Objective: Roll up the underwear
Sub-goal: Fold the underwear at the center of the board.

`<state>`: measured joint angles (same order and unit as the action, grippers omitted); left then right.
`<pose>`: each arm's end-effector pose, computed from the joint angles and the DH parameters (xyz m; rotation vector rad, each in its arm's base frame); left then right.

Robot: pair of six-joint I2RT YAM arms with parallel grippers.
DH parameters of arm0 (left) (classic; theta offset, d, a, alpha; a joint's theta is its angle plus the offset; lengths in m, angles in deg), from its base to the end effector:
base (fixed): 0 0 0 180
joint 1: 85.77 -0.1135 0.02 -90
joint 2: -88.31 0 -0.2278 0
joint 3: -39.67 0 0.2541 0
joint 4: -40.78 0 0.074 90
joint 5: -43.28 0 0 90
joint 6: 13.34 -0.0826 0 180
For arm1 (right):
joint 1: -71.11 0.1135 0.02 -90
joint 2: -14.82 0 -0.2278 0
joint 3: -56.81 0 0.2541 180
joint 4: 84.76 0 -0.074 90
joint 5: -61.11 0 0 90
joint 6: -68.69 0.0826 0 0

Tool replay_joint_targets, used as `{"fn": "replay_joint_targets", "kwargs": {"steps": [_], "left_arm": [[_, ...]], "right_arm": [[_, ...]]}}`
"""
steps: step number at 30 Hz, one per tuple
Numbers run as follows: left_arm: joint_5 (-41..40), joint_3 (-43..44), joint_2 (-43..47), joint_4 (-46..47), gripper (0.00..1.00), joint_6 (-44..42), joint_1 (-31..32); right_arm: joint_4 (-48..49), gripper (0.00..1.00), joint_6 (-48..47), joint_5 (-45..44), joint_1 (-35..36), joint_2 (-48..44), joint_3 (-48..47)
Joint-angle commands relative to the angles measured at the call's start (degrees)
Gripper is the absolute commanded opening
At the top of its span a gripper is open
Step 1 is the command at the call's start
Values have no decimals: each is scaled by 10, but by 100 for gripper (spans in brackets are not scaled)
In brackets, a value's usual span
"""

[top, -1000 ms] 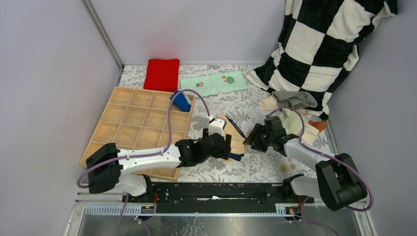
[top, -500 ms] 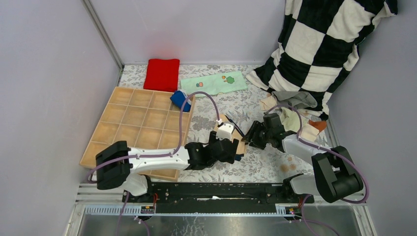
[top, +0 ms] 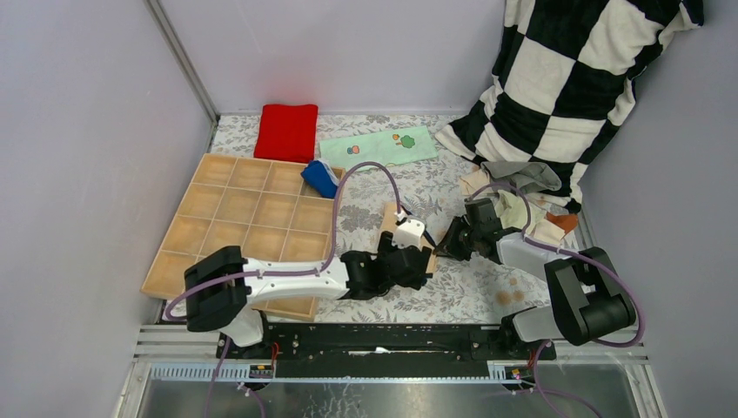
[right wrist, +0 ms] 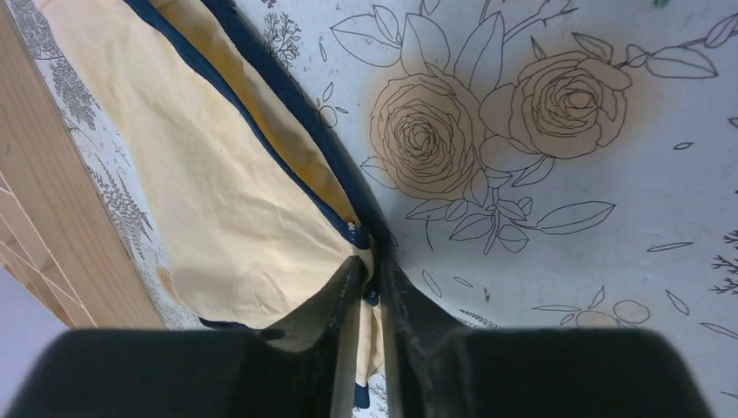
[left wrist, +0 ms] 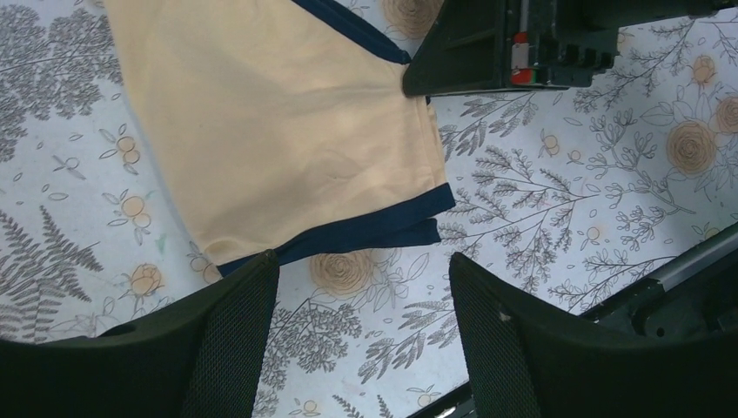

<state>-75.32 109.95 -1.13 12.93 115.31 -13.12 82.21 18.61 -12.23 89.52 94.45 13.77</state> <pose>0.1444 -0.3296 0.1507 0.4500 2.2586 -0.4155 0.2603 0.1116 0.0695 0.3413 2.5331 0.7837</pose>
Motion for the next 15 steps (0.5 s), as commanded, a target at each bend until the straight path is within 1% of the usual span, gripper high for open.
{"fn": "replay_joint_targets", "kwargs": {"steps": [1,2,4,11,15], "left_arm": [[-24,34,-30,-3,76,-19,12],[-24,40,-39,-3,76,-22,14],[-26,58,-59,-3,77,-30,19],[-41,114,-146,-26,77,-57,37],[-35,130,-176,-29,75,-67,45]], "right_arm": [[-12,14,-10,14,-5,1,-1],[-12,8,-8,16,-5,-1,1],[-12,0,-4,20,-6,-5,3],[-16,0,-3,25,-7,-14,3],[-19,0,-6,25,-8,-15,3]]}}
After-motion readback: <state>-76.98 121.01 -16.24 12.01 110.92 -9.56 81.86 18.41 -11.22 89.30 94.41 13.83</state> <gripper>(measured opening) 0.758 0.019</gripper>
